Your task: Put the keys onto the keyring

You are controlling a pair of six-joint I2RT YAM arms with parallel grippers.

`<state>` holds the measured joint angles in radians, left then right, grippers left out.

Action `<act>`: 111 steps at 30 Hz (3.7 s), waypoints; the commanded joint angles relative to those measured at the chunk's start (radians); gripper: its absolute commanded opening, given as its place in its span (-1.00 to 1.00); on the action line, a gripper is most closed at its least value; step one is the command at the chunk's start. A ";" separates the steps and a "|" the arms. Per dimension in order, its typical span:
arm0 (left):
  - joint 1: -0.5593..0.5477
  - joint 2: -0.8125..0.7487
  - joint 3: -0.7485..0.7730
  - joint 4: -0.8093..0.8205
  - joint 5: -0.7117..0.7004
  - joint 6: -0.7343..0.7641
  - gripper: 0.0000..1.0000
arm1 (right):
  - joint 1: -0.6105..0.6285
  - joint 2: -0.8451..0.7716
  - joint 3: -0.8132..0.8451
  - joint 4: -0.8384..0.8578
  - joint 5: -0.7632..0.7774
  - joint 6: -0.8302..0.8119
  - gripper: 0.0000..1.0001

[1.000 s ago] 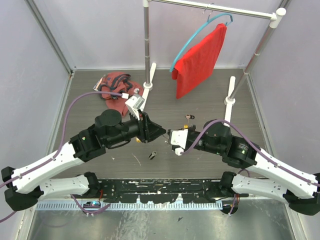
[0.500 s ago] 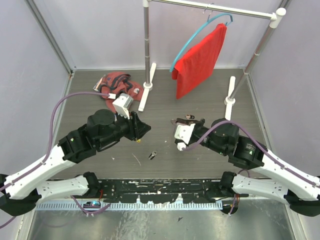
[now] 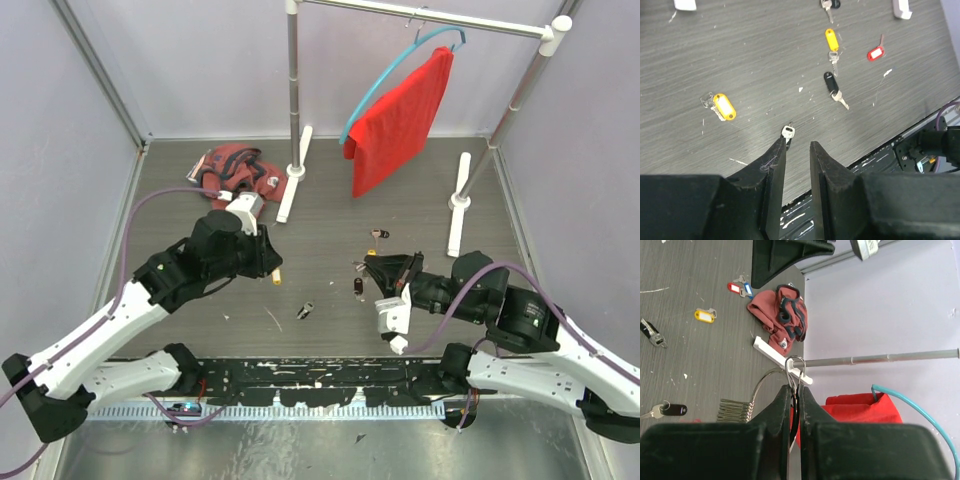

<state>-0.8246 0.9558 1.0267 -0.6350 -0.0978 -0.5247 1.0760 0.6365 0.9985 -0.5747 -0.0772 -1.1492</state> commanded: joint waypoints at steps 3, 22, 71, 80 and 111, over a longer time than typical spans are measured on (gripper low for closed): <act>0.034 0.041 -0.037 -0.006 0.062 0.008 -0.41 | 0.001 0.041 0.083 -0.082 -0.011 -0.130 -0.98; 0.061 -0.005 -0.064 0.175 0.291 0.054 -0.21 | 0.001 0.146 0.136 -0.130 0.142 -0.029 -0.98; -0.203 0.153 0.024 0.676 0.424 0.008 -0.43 | 0.000 0.141 0.124 -0.032 0.038 0.122 -0.98; -0.203 0.143 0.027 0.663 0.403 0.021 -1.00 | 0.000 0.138 0.130 -0.039 0.018 0.124 -0.75; -0.204 0.073 -0.051 0.879 0.662 -0.035 -1.00 | 0.001 -0.158 0.063 0.034 -0.271 0.043 0.01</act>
<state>-1.0248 1.0439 0.9741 0.1711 0.5125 -0.5369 1.0760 0.4759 1.0603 -0.5377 -0.3511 -1.0458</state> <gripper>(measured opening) 0.013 0.500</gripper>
